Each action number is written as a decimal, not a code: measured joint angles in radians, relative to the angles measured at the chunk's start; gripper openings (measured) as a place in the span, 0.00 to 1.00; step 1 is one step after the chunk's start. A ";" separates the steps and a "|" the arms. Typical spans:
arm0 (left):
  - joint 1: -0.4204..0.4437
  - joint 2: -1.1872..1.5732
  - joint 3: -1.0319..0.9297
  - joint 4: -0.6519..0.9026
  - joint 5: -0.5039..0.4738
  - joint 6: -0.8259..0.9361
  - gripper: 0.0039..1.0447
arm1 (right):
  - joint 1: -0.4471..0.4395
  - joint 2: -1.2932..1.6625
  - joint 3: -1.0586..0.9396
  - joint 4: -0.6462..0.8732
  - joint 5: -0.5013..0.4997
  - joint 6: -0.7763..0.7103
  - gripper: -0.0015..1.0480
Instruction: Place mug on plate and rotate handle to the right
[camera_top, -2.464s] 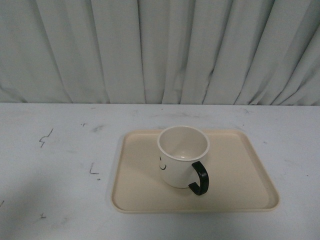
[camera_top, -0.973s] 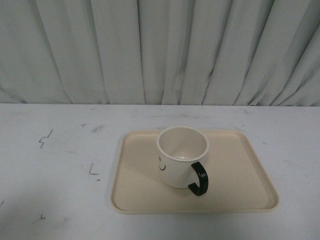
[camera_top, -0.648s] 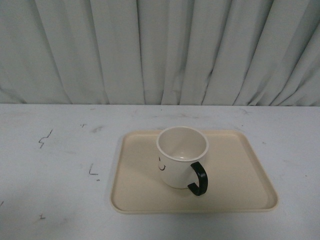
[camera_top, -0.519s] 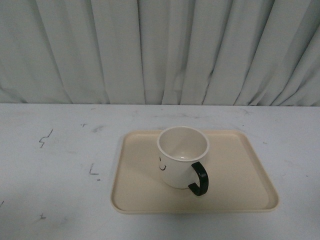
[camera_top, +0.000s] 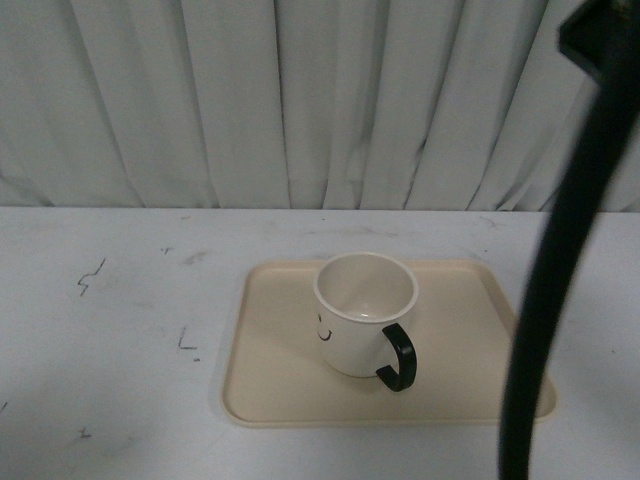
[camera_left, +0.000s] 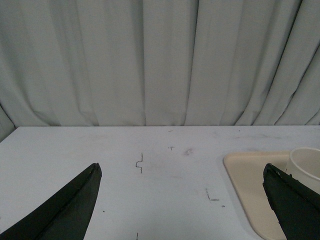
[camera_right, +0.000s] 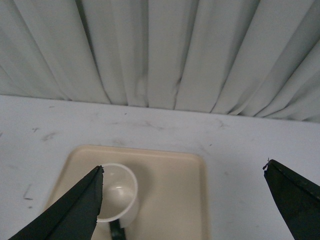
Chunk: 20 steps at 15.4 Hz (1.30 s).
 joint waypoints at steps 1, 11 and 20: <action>0.000 0.000 0.000 0.000 0.000 0.000 0.94 | 0.004 0.049 0.055 -0.056 -0.018 0.053 0.94; 0.000 0.000 0.000 0.000 0.000 0.000 0.94 | -0.019 0.419 0.139 0.111 -0.118 0.398 0.94; 0.000 0.000 0.000 0.000 0.000 0.000 0.94 | -0.035 0.558 0.100 0.308 -0.033 0.372 0.94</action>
